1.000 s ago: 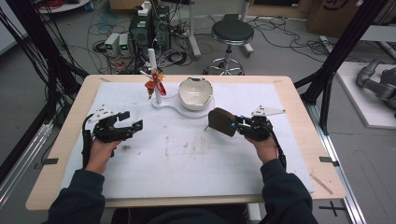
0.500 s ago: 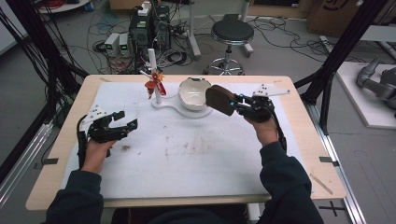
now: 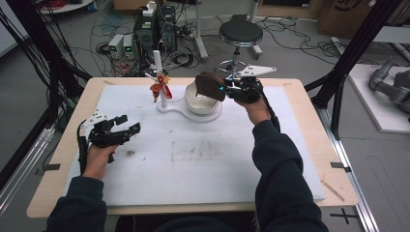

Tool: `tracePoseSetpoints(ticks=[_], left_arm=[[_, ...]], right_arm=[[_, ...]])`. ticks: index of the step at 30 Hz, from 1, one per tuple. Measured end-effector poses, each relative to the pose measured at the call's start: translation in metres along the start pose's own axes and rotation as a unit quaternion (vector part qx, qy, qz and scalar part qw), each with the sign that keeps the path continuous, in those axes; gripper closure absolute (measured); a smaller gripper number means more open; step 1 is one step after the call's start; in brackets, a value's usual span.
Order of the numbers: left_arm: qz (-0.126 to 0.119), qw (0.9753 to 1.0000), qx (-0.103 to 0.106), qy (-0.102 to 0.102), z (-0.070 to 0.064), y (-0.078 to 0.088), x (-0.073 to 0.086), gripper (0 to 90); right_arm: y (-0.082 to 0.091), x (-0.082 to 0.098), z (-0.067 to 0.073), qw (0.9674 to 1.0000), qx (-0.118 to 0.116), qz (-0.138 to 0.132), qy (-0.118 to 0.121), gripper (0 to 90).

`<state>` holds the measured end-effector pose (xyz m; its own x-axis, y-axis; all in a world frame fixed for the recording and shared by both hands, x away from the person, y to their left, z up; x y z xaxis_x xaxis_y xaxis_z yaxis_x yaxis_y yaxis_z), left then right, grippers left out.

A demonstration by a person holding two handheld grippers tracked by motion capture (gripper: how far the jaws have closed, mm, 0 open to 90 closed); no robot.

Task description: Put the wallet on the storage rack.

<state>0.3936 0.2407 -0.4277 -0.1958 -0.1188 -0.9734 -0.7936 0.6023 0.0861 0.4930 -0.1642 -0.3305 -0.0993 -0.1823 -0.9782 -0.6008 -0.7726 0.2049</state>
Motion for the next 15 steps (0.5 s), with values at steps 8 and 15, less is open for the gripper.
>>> tracePoseSetpoints(ticks=[8, 15], left_arm=[[-0.004, 1.0, -0.001, 0.009, 0.002, 0.002, 0.0, 24.3], [-0.005, 0.9999, -0.006, 0.012, 0.004, 0.003, 0.001, 24.3]], right_arm=[[-0.042, 0.009, -0.011, 0.9978, -0.019, 0.025, 0.058, 68.9], [-0.06, 0.029, -0.019, 0.9978, -0.028, 0.043, 0.04, 67.8]])
Point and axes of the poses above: each handheld gripper's, and its own axes: y roughly backward along the jaws, x roughly out of its underside, z roughly to its left, the point moved 4 cm from there along -y, roughly forward along the jaws, and after that the axes turned 10 degrees about -z, right-handed, at the moved point
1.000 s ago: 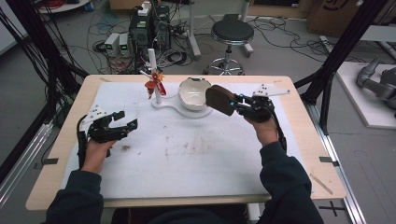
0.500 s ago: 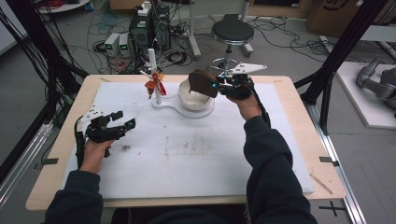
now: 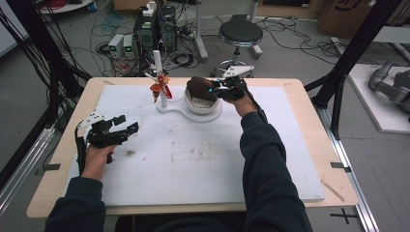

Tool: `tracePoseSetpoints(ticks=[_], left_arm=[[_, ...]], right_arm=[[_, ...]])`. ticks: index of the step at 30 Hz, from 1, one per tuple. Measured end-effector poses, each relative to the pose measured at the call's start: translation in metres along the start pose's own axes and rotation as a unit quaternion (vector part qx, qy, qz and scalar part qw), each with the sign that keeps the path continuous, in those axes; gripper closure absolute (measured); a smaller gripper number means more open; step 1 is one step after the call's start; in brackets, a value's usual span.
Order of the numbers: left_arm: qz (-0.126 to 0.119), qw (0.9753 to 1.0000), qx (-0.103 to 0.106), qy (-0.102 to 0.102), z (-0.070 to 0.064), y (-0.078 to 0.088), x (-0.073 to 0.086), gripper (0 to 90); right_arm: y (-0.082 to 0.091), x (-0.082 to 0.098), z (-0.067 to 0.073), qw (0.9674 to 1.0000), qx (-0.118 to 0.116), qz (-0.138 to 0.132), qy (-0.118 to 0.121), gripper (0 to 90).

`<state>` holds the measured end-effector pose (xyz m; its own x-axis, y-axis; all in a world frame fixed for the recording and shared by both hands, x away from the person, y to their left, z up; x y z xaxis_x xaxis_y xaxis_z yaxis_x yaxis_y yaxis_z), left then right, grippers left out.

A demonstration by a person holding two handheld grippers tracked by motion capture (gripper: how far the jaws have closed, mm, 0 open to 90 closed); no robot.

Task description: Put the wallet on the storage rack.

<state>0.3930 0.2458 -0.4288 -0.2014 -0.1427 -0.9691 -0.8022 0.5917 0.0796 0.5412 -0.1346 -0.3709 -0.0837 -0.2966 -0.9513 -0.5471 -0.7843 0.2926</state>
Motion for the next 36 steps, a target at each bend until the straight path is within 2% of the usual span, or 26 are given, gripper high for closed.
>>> tracePoseSetpoints(ticks=[2, 3, 4, 5, 6, 8, 9, 11, 14, 17, 18, 20, 22, 24, 25, 26, 28, 30, 33, 36], left_arm=[[-0.001, 1.0, 0.001, 0.001, 0.0, 0.0, 0.0, 24.3], [-0.001, 1.0, 0.0, 0.001, 0.0, 0.0, 0.0, 24.3], [-0.001, 1.0, 0.001, 0.001, 0.0, 0.0, 0.0, 24.3], [-0.001, 1.0, 0.001, 0.001, 0.0, 0.0, 0.0, 24.3], [-0.001, 1.0, 0.001, 0.002, 0.0, 0.0, 0.0, 24.3], [0.0, 1.0, 0.001, 0.002, 0.0, 0.001, 0.0, 24.3], [0.0, 1.0, 0.001, 0.003, -0.001, 0.001, 0.0, 24.3], [0.0, 1.0, 0.001, 0.003, -0.001, 0.001, 0.0, 24.3], [0.0, 1.0, 0.002, 0.005, -0.001, 0.0, 0.001, 24.3], [0.0, 0.9999, -0.004, 0.016, 0.0, 0.001, 0.0, 23.4], [-0.005, 0.9998, -0.004, 0.019, -0.001, 0.002, -0.002, 21.4], [-0.021, 0.9997, -0.002, 0.012, -0.001, 0.004, -0.005, 20.8], [-0.035, 0.9994, -0.004, -0.001, -0.003, 0.005, -0.008, 20.8], [-0.033, 0.9994, -0.002, -0.013, -0.003, 0.005, -0.008, 20.8], [-0.031, 0.9993, 0.001, -0.021, -0.003, 0.005, -0.008, 21.0], [-0.034, 0.999, 0.002, -0.029, -0.003, 0.004, -0.007, 21.3], [-0.034, 0.9982, 0.004, -0.05, -0.004, 0.004, -0.007, 21.3], [-0.029, 0.9988, 0.007, -0.039, -0.005, 0.002, -0.006, 21.3], [-0.022, 0.9996, 0.012, -0.015, -0.007, 0.001, -0.005, 20.8], [-0.021, 0.9996, 0.011, -0.017, -0.007, 0.001, -0.006, 20.8]], right_arm=[[-0.002, 0.002, -0.001, 1.0, 0.003, 0.002, 0.002, 67.0], [-0.002, 0.004, -0.002, 0.9998, 0.005, 0.007, 0.017, 66.0], [-0.003, 0.007, -0.002, 0.9992, 0.009, 0.024, 0.03, 64.1], [-0.003, 0.009, -0.002, 0.9988, 0.017, 0.032, 0.034, 61.4], [-0.002, 0.011, -0.003, 0.9987, 0.021, 0.036, 0.03, 58.4], [0.001, 0.014, -0.005, 0.9991, 0.034, 0.026, -0.001, 47.9], [0.002, 0.015, -0.006, 0.9992, 0.033, 0.021, -0.011, 46.6], [0.006, 0.017, -0.007, 0.9989, 0.032, 0.027, -0.02, 45.9], [0.015, 0.017, -0.008, 0.9979, 0.028, 0.033, -0.049, 41.3], [0.028, 0.015, -0.008, 0.9969, 0.029, 0.032, -0.066, 39.6], [0.035, 0.015, -0.008, 0.9968, 0.032, 0.028, -0.067, 39.4], [0.05, 0.016, -0.004, 0.9975, 0.047, 0.008, -0.053, 39.4], [0.062, 0.019, -0.004, 0.9962, 0.056, 0.03, -0.061, 35.4], [0.082, 0.024, -0.001, 0.9951, 0.081, 0.015, -0.055, 35.1], [0.089, 0.027, 0.0, 0.9941, 0.087, 0.027, -0.058, 34.0], [0.1, 0.031, 0.003, 0.9928, 0.103, 0.028, -0.055, 32.7], [0.118, 0.04, 0.007, 0.9906, 0.117, 0.035, -0.061, 30.7], [0.134, 0.052, 0.013, 0.9879, 0.131, 0.032, -0.077, 28.0], [0.151, 0.071, 0.022, 0.9852, 0.139, 0.042, -0.092, 24.4], [0.166, 0.087, 0.033, 0.9841, 0.146, 0.049, -0.089, 21.7]])
Point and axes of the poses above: each handheld gripper's, and its own axes: y roughly backward along the jaws, x roughly out of its underside, z roughly to its left, the point moved 4 cm from there along -y, roughly forward along the jaws, and after that the axes turned 10 degrees about -z, right-handed, at the moved point
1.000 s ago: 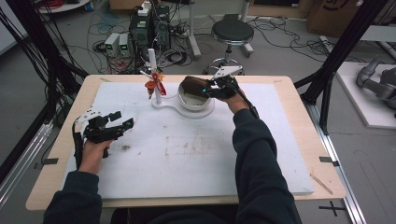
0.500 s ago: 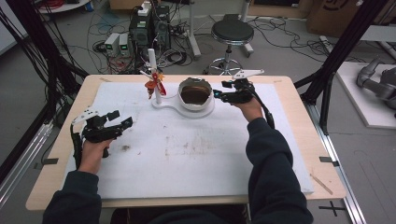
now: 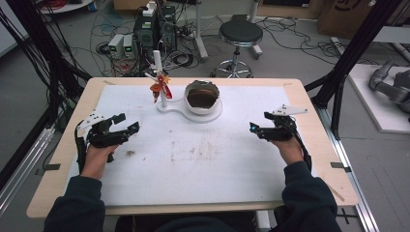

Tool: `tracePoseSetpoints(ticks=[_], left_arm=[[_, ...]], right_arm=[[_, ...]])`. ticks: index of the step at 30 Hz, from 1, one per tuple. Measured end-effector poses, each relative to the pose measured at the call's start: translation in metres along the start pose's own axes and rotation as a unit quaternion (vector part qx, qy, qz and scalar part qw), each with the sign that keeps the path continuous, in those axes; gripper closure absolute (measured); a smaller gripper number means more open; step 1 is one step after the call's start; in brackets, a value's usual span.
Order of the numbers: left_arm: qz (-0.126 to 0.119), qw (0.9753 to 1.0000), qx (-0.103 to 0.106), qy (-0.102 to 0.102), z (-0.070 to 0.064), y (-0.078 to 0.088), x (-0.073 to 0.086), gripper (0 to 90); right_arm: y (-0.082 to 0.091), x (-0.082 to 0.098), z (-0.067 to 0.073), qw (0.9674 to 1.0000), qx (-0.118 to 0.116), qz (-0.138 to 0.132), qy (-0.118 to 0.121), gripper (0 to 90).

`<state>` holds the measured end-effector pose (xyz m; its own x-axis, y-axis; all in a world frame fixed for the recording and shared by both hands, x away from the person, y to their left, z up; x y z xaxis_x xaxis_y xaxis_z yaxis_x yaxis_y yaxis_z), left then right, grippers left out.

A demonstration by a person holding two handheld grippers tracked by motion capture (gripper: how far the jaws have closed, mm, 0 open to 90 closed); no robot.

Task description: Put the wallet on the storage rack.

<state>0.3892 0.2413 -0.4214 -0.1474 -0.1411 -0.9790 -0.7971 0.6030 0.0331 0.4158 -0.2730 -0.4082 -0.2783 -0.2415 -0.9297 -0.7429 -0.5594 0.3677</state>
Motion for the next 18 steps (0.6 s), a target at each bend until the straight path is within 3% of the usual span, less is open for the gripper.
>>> tracePoseSetpoints(ticks=[5, 7, 12, 18], left_arm=[[-0.003, 1.0, -0.002, -0.006, 0.0, 0.0, -0.001, 20.8], [-0.003, 1.0, -0.001, -0.009, 0.0, 0.0, -0.001, 20.8], [0.005, 0.9998, -0.004, -0.018, -0.002, -0.003, 0.001, 20.8], [0.0, 0.9999, -0.006, -0.011, -0.001, -0.002, 0.0, 21.1]], right_arm=[[0.017, 0.02, 0.002, 0.9994, 0.031, -0.006, 0.012, 21.6], [0.022, 0.021, 0.002, 0.9995, 0.029, 0.001, 0.009, 21.6], [0.032, 0.023, 0.006, 0.9995, 0.028, -0.014, 0.005, 21.6], [0.033, 0.026, 0.006, 0.9993, 0.03, -0.021, 0.003, 21.6]])
Point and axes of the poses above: each handheld gripper's, and its own axes: y roughly backward along the jaws, x roughly out of its underside, z roughly to its left, the point moved 4 cm from there along -y, roughly forward along the jaws, and after that the axes turned 10 degrees about -z, right-handed, at the moved point
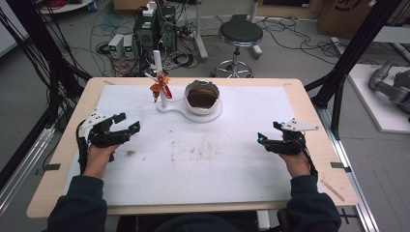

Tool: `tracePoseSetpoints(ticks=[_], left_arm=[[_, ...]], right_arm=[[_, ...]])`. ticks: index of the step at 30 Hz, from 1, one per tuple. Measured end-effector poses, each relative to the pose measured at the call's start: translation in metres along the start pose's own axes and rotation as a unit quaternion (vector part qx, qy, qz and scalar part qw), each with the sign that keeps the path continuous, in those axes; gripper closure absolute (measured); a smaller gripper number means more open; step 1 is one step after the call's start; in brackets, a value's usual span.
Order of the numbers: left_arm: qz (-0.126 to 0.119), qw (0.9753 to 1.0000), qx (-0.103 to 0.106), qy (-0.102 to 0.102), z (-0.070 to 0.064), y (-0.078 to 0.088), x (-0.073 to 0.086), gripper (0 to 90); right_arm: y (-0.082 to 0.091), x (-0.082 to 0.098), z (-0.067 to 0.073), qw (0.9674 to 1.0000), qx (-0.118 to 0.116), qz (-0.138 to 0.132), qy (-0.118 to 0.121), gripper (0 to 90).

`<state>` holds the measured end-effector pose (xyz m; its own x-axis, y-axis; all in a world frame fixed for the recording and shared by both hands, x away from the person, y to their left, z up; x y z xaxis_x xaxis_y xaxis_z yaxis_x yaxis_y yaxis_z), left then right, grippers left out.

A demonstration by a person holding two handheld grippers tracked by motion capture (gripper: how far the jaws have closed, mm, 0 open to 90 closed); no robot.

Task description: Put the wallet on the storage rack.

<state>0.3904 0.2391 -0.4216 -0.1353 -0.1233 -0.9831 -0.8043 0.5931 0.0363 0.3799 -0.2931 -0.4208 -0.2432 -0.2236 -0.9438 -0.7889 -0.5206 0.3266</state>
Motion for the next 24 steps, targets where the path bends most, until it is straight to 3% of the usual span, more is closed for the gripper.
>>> tracePoseSetpoints(ticks=[7, 12, 24], left_arm=[[0.001, 1.0, 0.009, -0.002, -0.0034, 0.0004, 0.0001, 21.2], [-0.003, 0.9999, 0.014, 0.009, -0.0052, -0.0001, 0.0014, 21.2], [-0.003, 0.9999, 0.009, 0.006, -0.0053, -0.0008, 0.0021, 21.2]], right_arm=[[-0.0038, 0.0018, 0.0056, 1.0, -0.003, 0.007, 0.004, 21.7], [-0.0051, 0.0012, 0.0047, 1.0, 0.001, 0.005, 0.005, 21.7], [-0.0052, 0.0026, 0.0008, 0.9999, 0.008, 0.008, -0.003, 21.7]])
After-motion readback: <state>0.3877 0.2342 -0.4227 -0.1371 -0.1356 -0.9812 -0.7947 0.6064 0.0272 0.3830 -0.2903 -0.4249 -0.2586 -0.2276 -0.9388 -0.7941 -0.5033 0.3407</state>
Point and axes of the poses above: each handheld gripper's, and its own axes: y roughly backward along the jaws, x roughly out of its underside, z roughly to its left, the point moved 4 cm from there along -y, roughly forward along the jaws, and after that the axes turned 10 degrees about -z, right-handed, at the moved point
